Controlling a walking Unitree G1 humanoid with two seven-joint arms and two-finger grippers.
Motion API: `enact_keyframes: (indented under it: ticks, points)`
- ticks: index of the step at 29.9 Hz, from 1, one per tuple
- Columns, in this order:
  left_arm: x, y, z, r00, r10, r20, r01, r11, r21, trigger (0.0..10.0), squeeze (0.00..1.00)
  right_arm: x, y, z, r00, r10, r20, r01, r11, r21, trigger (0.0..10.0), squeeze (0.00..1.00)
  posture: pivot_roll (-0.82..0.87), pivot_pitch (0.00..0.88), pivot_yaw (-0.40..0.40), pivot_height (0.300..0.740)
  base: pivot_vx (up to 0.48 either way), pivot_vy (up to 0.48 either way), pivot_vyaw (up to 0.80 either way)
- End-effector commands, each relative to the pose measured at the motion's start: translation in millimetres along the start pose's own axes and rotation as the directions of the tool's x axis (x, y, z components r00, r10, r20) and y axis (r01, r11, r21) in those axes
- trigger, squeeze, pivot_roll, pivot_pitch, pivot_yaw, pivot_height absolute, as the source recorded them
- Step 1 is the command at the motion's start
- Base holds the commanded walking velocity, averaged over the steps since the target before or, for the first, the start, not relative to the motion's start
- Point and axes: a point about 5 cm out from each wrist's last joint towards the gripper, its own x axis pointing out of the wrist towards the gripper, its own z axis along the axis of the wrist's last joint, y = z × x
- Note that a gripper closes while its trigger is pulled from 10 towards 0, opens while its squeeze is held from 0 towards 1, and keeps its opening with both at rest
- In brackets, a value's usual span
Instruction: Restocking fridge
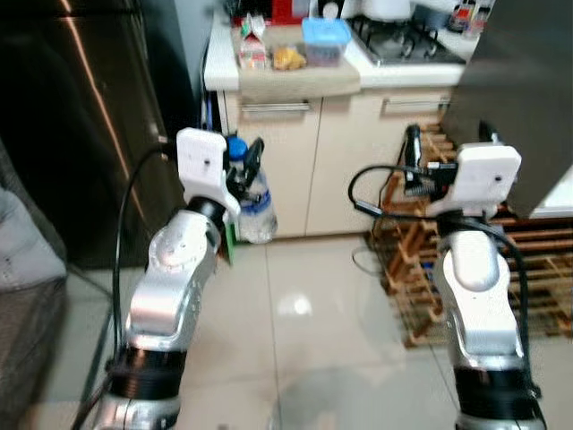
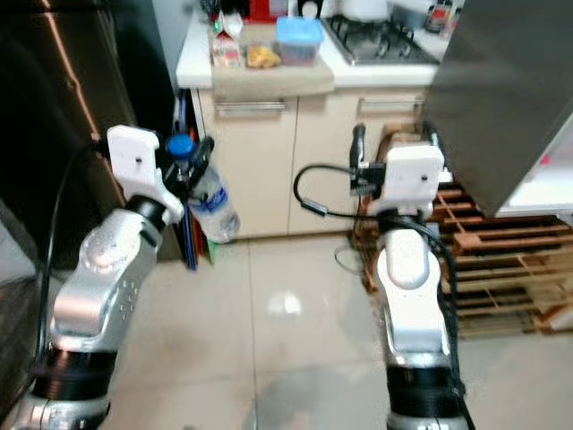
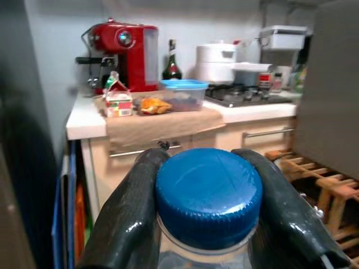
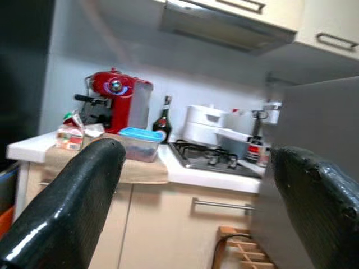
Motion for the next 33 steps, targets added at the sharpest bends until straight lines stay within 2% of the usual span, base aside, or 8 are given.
enact_keyframes:
  ticks: [1,5,6,10,19,23,31,33]
  points:
    - [3.7,-5.8,11.0,0.998,-0.017,0.055,0.017,1.0,0.003,10.0,0.0,2.0,-6.9,-1.1,1.0,-0.016,-0.011,0.016,1.0,-0.004,10.0,0.0,-0.12,0.0,0.019,0.74,0.0,-0.469,0.0]
    - [5.1,1.5,1.7,0.999,0.034,-0.003,-0.034,0.999,0.011,10.0,0.0,2.3,-3.2,-8.6,0.998,0.012,-0.066,-0.011,1.0,0.016,10.0,0.0,-0.12,0.0,0.025,0.74,0.0,-0.47,0.0]
    - [4.7,5.1,-0.6,0.999,0.05,-0.017,-0.05,0.999,-0.012,10.0,0.0,1.8,-2.1,-12.3,0.996,0.02,-0.09,-0.017,0.999,0.028,10.0,0.0,-0.12,0.0,0.029,0.74,0.0,-0.472,0.0]
    - [3.3,11.2,-4.9,0.997,0.068,-0.033,-0.068,0.997,-0.02,10.0,0.0,-0.4,-2.8,-20.7,0.991,0.01,-0.136,-0.002,0.999,0.053,10.0,0.0,-0.11,0.0,0.032,0.74,0.0,-0.47,0.0]
    - [5.3,-1.5,-4.4,1.0,0.015,-0.022,-0.015,1.0,0.0,10.0,0.0,-1.6,-0.4,-23.0,0.989,0.039,-0.14,-0.036,0.999,0.023,10.0,0.0,-0.12,0.0,0.04,0.74,0.0,-0.469,0.0]
    - [7.0,0.0,-3.7,1.0,0.016,-0.02,-0.016,1.0,0.002,10.0,0.0,-1.3,0.8,-22.3,0.99,0.052,-0.132,-0.05,0.999,0.018,10.0,0.0,-0.12,0.0,0.04,0.74,0.0,-0.471,0.0]
    - [8.3,11.2,-11.3,0.997,0.062,-0.053,-0.061,0.998,0.018,10.0,0.0,-11.3,0.3,-29.1,0.985,0.072,-0.155,-0.07,0.997,0.02,10.0,0.0,-0.13,0.0,0.043,0.74,0.0,-0.436,0.0]
    - [9.3,14.5,-13.6,0.995,0.083,-0.061,-0.08,0.996,0.043,10.0,0.0,-15.1,-1.9,-32.5,0.983,0.07,-0.172,-0.068,0.998,0.015,10.0,0.0,-0.13,0.0,0.043,0.74,0.262,-0.401,0.0]
